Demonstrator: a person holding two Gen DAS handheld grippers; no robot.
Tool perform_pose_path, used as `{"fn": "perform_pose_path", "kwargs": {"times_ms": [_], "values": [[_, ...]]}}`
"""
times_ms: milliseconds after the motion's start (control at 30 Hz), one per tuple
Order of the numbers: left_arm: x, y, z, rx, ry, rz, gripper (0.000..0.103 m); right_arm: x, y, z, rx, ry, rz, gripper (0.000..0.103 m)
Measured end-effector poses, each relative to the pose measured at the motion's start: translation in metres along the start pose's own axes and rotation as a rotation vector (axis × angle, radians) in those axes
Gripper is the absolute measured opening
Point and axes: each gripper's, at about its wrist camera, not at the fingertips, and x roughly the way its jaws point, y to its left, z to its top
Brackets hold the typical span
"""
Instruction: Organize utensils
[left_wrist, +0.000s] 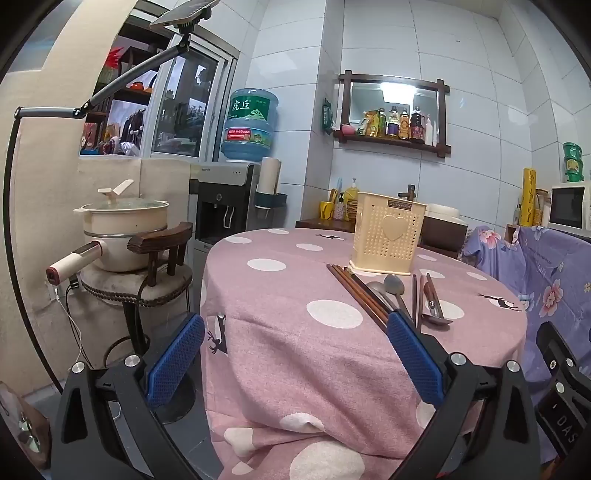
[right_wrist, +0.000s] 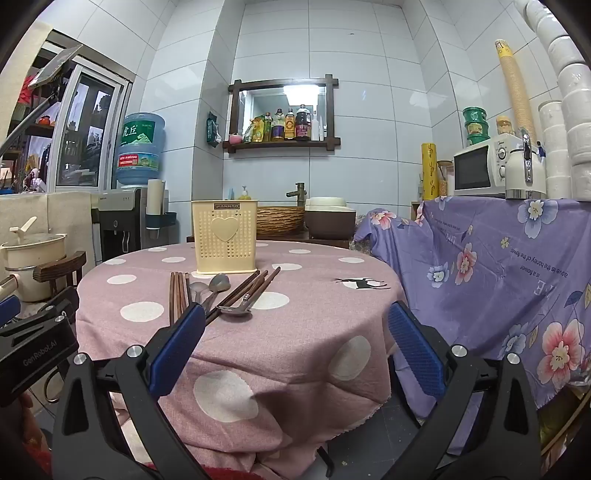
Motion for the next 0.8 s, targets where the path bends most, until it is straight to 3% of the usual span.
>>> {"fn": "perform_pose_path", "kwargs": {"times_ms": [800], "values": [[-0.0008, -0.0009, -0.0002, 0.013, -0.013, 0.0, 0.098, 0.0001, -0.0002, 0.0006, -0.003, -0.002, -0.001, 0.098]]}}
